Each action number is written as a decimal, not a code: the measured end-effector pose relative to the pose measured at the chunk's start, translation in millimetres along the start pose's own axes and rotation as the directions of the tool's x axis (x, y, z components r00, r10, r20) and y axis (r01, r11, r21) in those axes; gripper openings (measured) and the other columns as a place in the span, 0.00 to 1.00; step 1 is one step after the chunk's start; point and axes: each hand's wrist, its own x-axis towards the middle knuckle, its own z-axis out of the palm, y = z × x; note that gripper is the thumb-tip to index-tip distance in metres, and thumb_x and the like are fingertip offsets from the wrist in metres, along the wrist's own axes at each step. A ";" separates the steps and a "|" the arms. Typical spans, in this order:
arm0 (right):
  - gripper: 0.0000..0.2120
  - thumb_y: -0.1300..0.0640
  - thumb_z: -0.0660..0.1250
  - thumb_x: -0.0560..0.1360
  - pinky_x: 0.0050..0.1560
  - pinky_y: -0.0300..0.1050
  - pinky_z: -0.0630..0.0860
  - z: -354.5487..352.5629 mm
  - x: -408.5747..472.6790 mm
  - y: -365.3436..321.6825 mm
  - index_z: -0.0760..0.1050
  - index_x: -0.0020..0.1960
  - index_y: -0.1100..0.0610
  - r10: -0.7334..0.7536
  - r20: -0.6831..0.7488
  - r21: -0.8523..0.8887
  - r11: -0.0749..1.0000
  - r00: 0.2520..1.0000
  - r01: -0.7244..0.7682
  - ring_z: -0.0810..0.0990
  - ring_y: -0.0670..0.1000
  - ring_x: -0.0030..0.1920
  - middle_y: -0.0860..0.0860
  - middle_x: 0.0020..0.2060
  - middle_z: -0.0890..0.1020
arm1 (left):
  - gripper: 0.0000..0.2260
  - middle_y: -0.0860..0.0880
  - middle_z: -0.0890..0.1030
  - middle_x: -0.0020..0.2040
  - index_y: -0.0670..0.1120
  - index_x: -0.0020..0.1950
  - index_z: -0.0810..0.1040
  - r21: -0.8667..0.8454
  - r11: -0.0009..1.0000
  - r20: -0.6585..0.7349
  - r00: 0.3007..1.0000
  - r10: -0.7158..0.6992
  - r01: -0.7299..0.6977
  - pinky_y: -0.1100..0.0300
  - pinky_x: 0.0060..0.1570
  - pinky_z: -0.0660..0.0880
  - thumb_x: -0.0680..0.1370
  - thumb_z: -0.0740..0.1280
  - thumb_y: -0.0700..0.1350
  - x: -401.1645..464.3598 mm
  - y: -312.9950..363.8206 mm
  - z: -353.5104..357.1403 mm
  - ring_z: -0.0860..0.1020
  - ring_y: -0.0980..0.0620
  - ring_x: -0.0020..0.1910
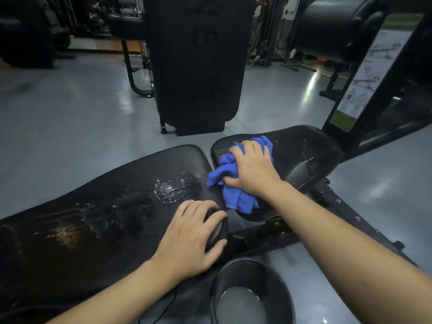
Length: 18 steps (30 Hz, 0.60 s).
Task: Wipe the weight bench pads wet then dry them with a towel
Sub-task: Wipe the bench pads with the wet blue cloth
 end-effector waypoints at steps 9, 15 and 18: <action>0.31 0.36 0.69 0.67 0.66 0.66 0.63 17.7 55.9 -14.2 0.68 0.62 0.53 0.026 0.079 0.018 0.999 0.996 -0.028 0.67 0.60 0.63 0.55 0.60 0.70 | 0.20 0.53 0.75 0.60 0.53 0.62 0.78 -0.102 0.993 0.004 0.998 -0.060 0.061 0.53 0.67 0.64 0.73 0.68 0.58 -0.2 -1.3 -3.8 0.74 0.50 0.59; 0.31 0.38 0.71 0.66 0.65 0.60 0.64 7.8 26.2 -5.4 0.70 0.62 0.53 -0.019 0.061 0.103 0.995 0.998 0.012 0.67 0.58 0.64 0.54 0.59 0.72 | 0.18 0.53 0.76 0.59 0.53 0.62 0.79 -0.101 0.992 0.011 0.997 -0.074 0.075 0.53 0.66 0.64 0.74 0.67 0.58 0.4 0.0 -4.4 0.75 0.49 0.58; 0.32 0.40 0.71 0.64 0.68 0.61 0.63 0.1 -1.7 -2.1 0.70 0.64 0.53 -0.052 0.043 0.138 0.989 0.998 0.046 0.67 0.57 0.66 0.54 0.62 0.71 | 0.19 0.53 0.76 0.59 0.52 0.62 0.78 -0.090 0.992 0.021 0.996 -0.085 0.086 0.51 0.65 0.65 0.74 0.67 0.58 0.8 0.7 -4.3 0.75 0.48 0.58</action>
